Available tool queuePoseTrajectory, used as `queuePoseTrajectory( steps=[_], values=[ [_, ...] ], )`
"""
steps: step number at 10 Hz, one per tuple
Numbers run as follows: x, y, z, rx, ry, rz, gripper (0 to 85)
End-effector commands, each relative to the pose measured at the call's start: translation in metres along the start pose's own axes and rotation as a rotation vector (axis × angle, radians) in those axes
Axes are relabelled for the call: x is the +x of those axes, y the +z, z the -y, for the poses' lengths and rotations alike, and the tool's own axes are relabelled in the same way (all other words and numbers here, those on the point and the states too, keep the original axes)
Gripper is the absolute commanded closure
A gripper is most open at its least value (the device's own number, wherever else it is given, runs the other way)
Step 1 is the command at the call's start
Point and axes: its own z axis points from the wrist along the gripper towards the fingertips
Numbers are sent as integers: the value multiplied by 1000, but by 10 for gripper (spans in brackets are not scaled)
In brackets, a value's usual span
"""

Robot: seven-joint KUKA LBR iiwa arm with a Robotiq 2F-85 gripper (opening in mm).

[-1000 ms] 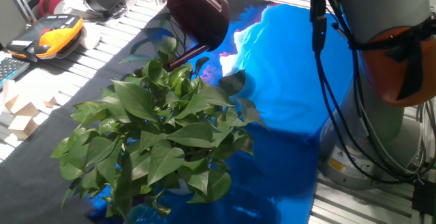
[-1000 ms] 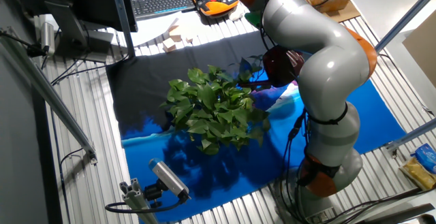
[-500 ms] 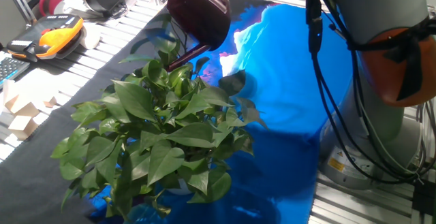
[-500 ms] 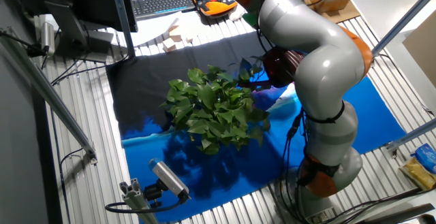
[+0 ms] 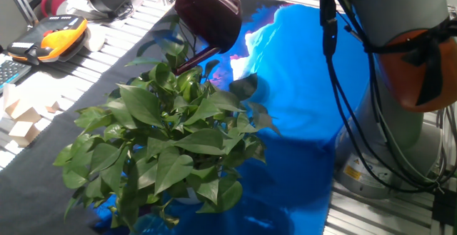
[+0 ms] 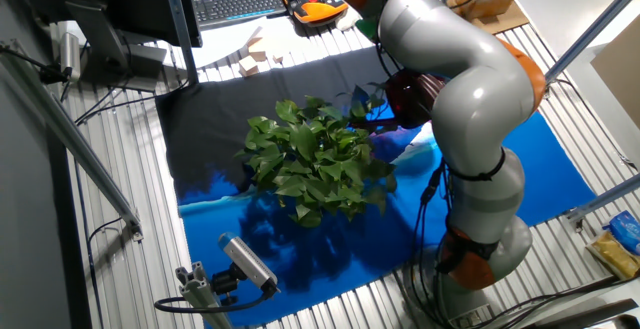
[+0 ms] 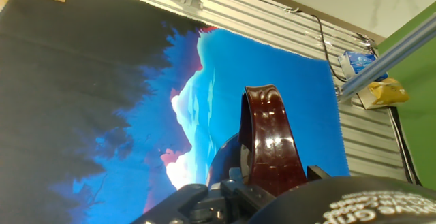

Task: Water the plant

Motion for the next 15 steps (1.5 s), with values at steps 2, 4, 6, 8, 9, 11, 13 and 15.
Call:
queuePoseTrajectory(
  steps=[2,4,6,8,9,11,13,15],
  values=[
    [1,-2,0,5,2,2,850],
    [1,-2,0,3,0,3,850],
    [1,-1,0,-85,-58,-19,850],
    [-1,3,0,-239,-157,-81,850],
    [-2,5,0,-289,-195,-99,850],
    [-3,6,-1,-355,-249,-132,850],
    [-7,15,-3,-435,-317,-169,850],
    [-14,33,-11,-508,-387,-209,850]
  ],
)
